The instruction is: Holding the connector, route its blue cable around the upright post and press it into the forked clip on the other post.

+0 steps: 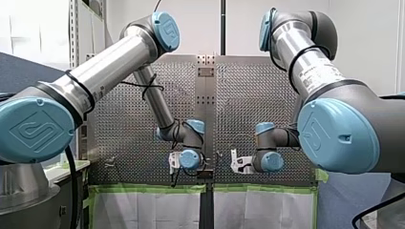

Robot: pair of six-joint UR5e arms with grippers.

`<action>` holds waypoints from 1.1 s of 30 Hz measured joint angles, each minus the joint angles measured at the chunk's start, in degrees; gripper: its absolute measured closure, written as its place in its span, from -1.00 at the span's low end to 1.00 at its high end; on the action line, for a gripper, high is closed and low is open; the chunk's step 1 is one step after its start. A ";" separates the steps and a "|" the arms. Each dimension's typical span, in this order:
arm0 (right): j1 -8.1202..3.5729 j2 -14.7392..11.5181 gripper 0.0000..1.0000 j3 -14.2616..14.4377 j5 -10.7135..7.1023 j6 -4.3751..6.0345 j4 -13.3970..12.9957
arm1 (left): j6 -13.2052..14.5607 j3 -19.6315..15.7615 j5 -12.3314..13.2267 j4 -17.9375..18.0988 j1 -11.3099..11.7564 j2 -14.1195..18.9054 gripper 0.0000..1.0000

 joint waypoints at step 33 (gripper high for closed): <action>0.31 0.00 1.00 -0.13 0.00 -0.46 0.62 | 10.48 0.00 0.99 1.38 0.95 -0.03 -0.33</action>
